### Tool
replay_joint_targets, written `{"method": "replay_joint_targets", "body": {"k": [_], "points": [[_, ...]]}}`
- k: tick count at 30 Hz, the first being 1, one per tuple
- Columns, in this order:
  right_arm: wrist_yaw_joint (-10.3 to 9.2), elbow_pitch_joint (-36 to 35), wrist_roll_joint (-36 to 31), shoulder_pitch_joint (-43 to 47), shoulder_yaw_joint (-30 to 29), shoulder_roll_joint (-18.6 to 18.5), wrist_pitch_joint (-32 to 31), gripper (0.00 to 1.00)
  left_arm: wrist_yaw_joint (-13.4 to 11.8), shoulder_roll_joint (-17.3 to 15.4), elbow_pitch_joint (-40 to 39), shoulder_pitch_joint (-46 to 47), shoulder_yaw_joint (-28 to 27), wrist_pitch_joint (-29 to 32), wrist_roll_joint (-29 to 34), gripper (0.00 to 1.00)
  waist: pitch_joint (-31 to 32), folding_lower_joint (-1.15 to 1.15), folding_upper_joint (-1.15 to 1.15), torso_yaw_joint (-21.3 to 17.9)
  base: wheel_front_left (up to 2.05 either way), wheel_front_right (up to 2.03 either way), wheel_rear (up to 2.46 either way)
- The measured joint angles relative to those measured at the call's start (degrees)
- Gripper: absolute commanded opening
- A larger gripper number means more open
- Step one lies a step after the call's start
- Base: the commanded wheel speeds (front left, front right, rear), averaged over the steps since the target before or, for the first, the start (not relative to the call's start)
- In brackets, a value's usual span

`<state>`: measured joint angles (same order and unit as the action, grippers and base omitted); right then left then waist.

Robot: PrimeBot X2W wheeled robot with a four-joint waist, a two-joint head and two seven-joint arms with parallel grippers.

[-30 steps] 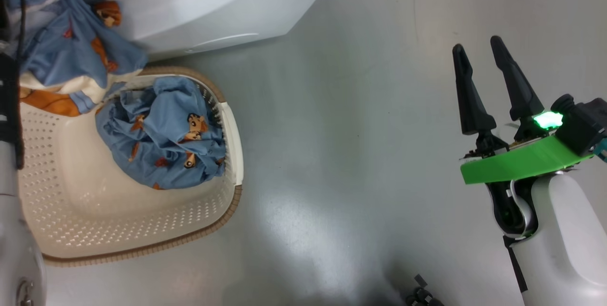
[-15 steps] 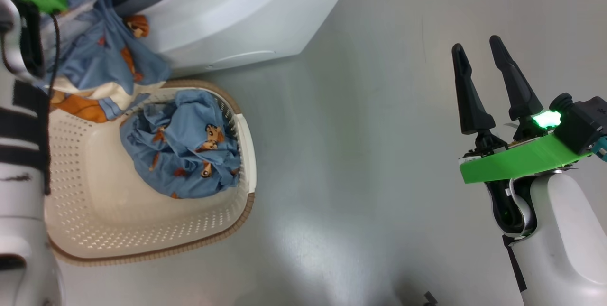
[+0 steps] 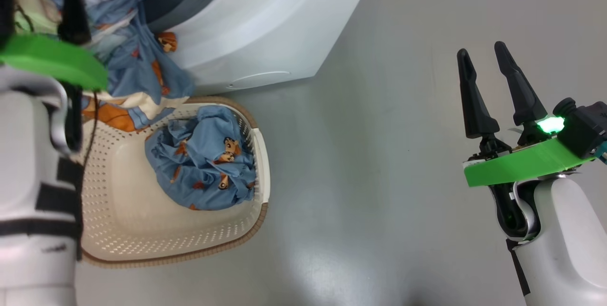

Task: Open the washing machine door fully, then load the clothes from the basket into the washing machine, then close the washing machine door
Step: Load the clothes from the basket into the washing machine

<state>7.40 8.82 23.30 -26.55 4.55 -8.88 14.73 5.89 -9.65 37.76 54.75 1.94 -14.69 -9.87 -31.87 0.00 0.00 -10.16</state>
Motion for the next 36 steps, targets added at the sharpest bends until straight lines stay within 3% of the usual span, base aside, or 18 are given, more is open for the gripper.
{"method": "replay_joint_targets", "body": {"k": [21, 36], "points": [[0.0, -0.8, 0.0, 1.0, -0.2, -0.5, 0.0, 1.0, -0.7, 4.3, -28.9, -29.7, -1.5, 0.0, -1.1, 1.0, 2.7, 0.0, 0.0, 3.2, 0.0, 0.0, 0.0], [0.0, -0.8, 0.1, 2.0, 0.2, -0.9, 0.0, 1.0, -0.6, 6.0, -31.6, -36.0, -2.2, 0.0, -1.0, 1.0, 2.2, 0.0, 0.0, 3.7, 0.0, 0.0, 0.0]]}}
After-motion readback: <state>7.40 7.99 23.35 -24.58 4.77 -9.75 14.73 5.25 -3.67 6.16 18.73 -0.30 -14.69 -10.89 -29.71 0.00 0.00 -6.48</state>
